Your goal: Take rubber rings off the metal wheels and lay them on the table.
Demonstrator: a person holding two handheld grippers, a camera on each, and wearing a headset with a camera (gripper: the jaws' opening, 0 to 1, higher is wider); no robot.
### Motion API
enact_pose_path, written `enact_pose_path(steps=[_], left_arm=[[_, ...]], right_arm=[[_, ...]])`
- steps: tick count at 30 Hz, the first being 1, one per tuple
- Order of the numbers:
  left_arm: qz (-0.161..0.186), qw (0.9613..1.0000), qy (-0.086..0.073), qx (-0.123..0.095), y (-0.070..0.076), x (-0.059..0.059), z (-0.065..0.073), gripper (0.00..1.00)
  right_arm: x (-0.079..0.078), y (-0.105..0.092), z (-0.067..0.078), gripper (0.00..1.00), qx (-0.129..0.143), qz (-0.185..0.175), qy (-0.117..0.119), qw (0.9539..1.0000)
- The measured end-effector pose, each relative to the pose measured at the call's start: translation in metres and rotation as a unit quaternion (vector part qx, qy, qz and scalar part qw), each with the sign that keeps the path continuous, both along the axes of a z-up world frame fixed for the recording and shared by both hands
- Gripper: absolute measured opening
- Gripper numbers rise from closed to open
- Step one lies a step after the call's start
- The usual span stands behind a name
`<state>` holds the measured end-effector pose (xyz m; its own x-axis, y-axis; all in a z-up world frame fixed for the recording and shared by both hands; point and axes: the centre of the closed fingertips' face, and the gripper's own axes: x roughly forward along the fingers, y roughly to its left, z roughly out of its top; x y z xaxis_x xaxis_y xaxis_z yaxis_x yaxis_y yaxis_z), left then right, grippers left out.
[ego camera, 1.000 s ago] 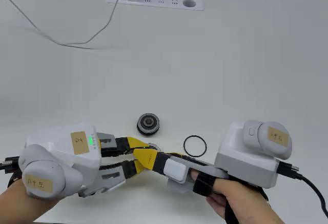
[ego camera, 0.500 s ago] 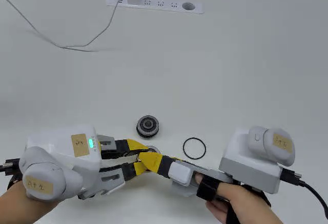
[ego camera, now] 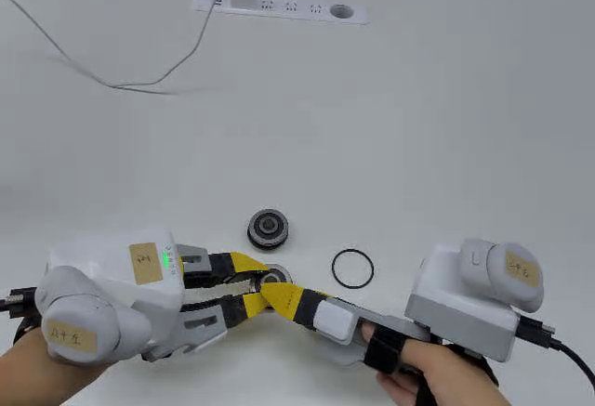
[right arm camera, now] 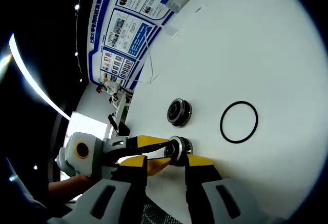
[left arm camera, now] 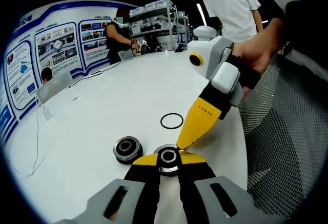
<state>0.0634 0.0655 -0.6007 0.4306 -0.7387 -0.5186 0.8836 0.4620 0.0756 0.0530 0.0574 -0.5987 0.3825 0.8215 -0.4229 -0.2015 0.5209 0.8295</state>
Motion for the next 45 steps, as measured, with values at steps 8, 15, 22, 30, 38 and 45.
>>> enact_pose_path(steps=[8, 15, 22, 30, 38, 45], left_arm=[[0.000, 1.0000, 0.000, 0.000, 0.000, 0.000, 0.000, 0.13], [0.000, 1.0000, -0.001, 0.000, -0.001, -0.001, 0.001, 0.13], [0.001, 1.0000, -0.001, 0.000, -0.001, -0.001, 0.001, 0.13], [0.002, 1.0000, -0.001, -0.001, -0.001, -0.001, 0.001, 0.13], [0.003, 1.0000, -0.002, -0.001, -0.001, -0.001, 0.001, 0.13], [0.004, 1.0000, -0.002, -0.001, -0.001, -0.001, 0.001, 0.13]], right_arm=[[0.006, -0.004, 0.000, 0.24, -0.007, -0.009, -0.010, 0.9999], [0.008, -0.008, -0.005, 0.15, -0.025, -0.009, -0.017, 0.9995], [0.010, -0.009, -0.009, 0.08, -0.046, -0.004, -0.027, 0.9986], [0.011, -0.011, -0.010, 0.04, -0.060, 0.003, -0.038, 0.9975], [0.011, -0.011, -0.010, 0.02, -0.062, 0.003, -0.034, 0.9975], [0.012, -0.013, -0.012, 0.01, -0.055, -0.009, -0.003, 0.9984]])
